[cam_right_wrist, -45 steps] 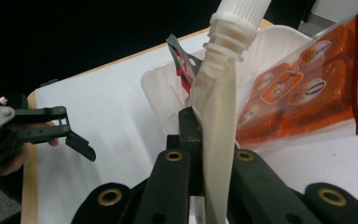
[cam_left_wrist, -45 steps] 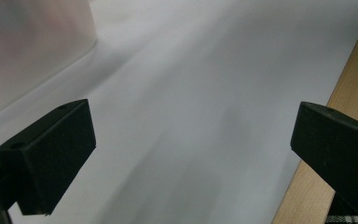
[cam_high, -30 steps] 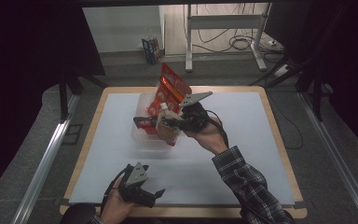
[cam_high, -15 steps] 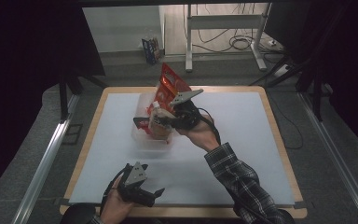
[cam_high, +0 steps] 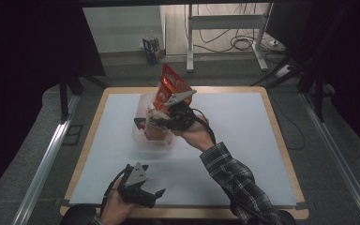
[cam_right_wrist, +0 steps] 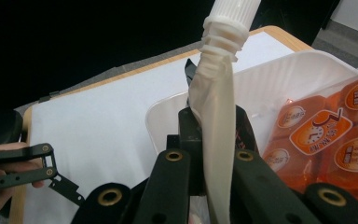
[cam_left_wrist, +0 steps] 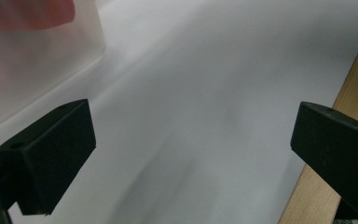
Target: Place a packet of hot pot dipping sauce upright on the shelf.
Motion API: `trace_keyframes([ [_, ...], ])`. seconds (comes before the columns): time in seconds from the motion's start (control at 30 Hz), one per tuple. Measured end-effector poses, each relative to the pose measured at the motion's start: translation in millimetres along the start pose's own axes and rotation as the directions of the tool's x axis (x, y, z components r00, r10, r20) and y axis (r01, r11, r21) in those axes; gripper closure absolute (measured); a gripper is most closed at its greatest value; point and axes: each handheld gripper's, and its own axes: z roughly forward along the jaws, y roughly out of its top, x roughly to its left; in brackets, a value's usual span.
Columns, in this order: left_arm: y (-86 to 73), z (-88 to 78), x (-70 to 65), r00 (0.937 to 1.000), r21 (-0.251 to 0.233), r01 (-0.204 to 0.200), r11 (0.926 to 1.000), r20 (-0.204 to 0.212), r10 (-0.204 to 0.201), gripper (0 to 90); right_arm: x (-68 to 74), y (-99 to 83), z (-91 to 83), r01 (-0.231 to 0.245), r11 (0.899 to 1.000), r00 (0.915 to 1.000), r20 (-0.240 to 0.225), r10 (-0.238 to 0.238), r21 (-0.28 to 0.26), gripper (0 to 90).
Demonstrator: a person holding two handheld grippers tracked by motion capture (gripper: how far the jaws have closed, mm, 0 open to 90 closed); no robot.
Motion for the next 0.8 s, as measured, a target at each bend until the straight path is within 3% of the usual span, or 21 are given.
trace_keyframes([
  [0.37,-0.1,0.7,-0.5,1.0000,0.007,-0.005,1.0000,0.004,0.005,0.0,3.5,4.6,11.4,0.010,1.000,0.9994,-0.033,-0.009,0.011,87.9],
  [0.53,-0.1,0.4,-0.6,1.0000,0.006,-0.005,1.0000,0.002,0.005,0.0,4.8,3.0,20.4,0.021,0.998,0.9996,-0.022,-0.020,0.053,87.9],
  [0.8,-0.2,0.2,-0.6,1.0000,0.002,-0.001,1.0000,0.003,0.001,0.0,3.4,0.2,30.2,0.018,0.998,0.9996,-0.022,-0.017,0.067,87.9],
])
